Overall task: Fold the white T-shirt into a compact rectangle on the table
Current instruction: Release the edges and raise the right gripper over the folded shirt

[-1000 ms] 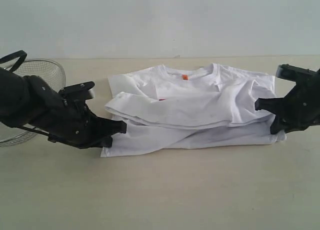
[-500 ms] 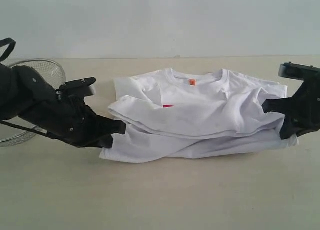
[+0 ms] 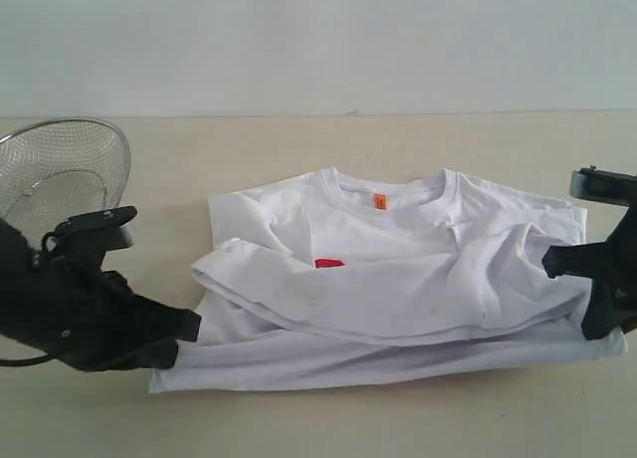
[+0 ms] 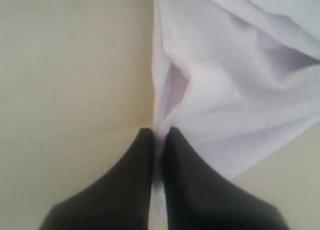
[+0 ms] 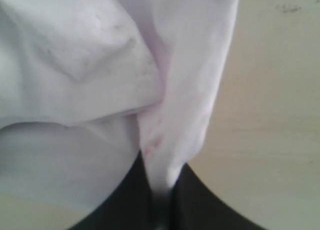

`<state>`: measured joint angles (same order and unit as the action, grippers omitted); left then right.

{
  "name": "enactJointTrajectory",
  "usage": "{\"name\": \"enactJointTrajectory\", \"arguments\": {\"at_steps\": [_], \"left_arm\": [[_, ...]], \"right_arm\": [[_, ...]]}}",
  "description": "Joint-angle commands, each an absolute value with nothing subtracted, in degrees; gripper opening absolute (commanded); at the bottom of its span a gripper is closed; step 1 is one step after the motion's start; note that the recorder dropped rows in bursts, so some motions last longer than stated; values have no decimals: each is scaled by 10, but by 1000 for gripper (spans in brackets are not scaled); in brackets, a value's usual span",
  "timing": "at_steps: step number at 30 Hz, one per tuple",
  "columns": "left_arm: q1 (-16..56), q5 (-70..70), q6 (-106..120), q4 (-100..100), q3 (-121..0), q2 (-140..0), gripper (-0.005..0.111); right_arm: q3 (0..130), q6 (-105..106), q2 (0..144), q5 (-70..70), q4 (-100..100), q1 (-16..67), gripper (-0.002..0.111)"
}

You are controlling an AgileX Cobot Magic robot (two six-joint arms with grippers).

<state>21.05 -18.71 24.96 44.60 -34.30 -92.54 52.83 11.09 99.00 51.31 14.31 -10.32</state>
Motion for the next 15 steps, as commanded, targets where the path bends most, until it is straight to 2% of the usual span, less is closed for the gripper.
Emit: {"name": "enactJointTrajectory", "arguments": {"at_steps": [1, 15], "left_arm": [[212, -182, 243, 440, -297, -861, 4], [212, -226, 242, 440, -236, -791, 4]], "right_arm": [[496, 102, 958, 525, 129, -108, 0], [417, 97, 871, 543, 142, -108, 0]]}}
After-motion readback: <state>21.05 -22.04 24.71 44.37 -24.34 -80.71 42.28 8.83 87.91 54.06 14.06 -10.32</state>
